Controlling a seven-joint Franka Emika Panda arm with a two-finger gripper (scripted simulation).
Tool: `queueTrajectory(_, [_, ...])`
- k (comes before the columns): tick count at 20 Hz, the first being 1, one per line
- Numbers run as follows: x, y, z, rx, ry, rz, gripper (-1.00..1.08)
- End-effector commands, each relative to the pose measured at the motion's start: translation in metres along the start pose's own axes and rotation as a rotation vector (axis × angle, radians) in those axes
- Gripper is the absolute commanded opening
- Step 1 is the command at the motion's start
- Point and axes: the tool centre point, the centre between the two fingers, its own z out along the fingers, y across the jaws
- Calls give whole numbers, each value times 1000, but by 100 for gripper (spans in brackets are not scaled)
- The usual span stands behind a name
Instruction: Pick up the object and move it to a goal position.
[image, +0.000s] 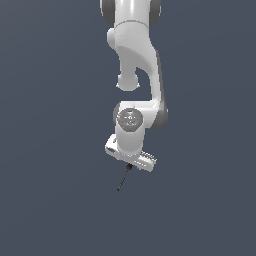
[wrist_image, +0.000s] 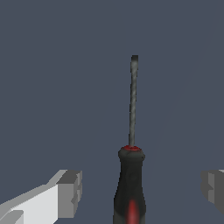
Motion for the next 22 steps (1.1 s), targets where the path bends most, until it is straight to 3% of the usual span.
queueTrajectory(1, [2, -1, 3, 1, 1, 16, 100])
queueTrajectory(22, [2, -1, 53, 1, 1, 19, 100])
